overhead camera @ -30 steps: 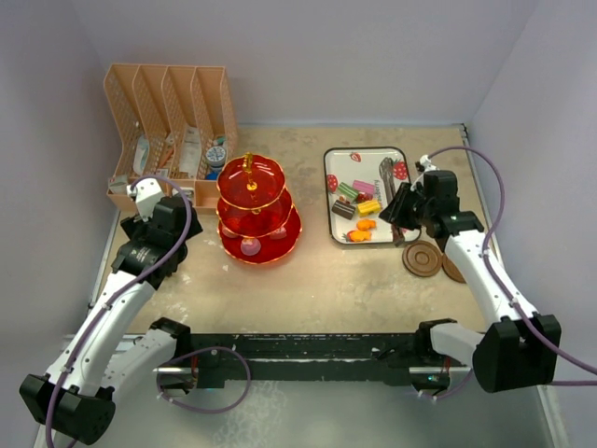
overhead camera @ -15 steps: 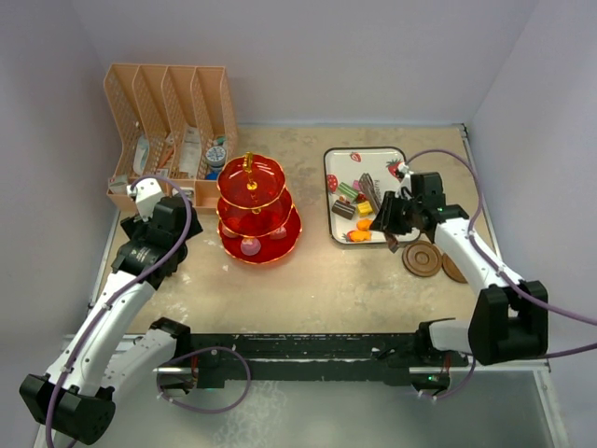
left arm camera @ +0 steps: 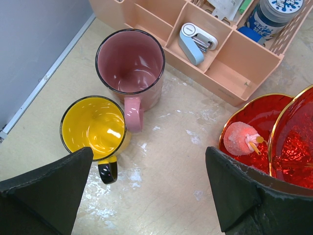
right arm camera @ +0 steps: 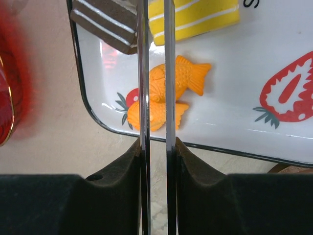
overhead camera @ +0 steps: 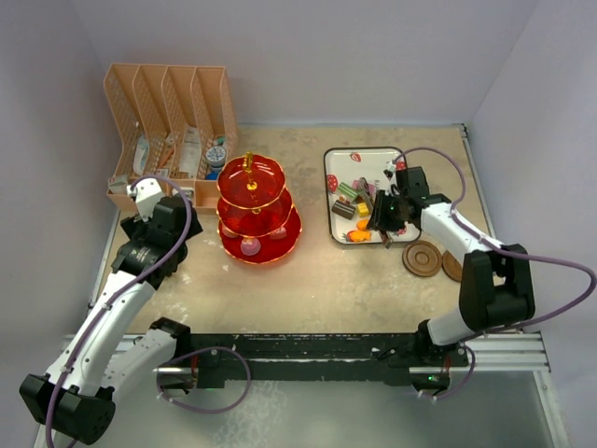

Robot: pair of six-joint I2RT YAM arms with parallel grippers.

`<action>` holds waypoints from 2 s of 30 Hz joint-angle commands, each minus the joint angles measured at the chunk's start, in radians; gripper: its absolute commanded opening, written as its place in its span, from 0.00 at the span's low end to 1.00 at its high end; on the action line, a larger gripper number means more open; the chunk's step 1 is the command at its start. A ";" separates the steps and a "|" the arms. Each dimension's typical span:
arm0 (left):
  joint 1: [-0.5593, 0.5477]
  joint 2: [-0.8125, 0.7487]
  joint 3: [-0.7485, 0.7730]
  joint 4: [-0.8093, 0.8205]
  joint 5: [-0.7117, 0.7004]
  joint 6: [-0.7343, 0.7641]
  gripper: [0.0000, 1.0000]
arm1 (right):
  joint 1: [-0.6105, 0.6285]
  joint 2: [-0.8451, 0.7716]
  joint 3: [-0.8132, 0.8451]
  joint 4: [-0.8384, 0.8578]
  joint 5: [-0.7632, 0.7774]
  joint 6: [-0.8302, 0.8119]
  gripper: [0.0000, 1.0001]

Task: Serve the afternoon tea
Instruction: Pick up the desert from the tray.

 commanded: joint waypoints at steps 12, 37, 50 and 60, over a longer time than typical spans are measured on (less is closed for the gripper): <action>-0.004 -0.002 0.016 0.035 -0.005 0.013 0.95 | -0.007 0.034 0.038 0.090 0.213 0.063 0.28; -0.004 -0.002 0.016 0.037 -0.003 0.013 0.95 | 0.118 -0.020 0.088 0.027 0.024 -0.045 0.25; -0.004 0.002 0.017 0.036 -0.008 0.013 0.95 | 0.122 -0.052 0.065 -0.010 0.079 -0.083 0.26; -0.004 0.007 0.018 0.032 -0.013 0.010 0.95 | 0.122 -0.047 0.085 -0.029 0.081 -0.102 0.26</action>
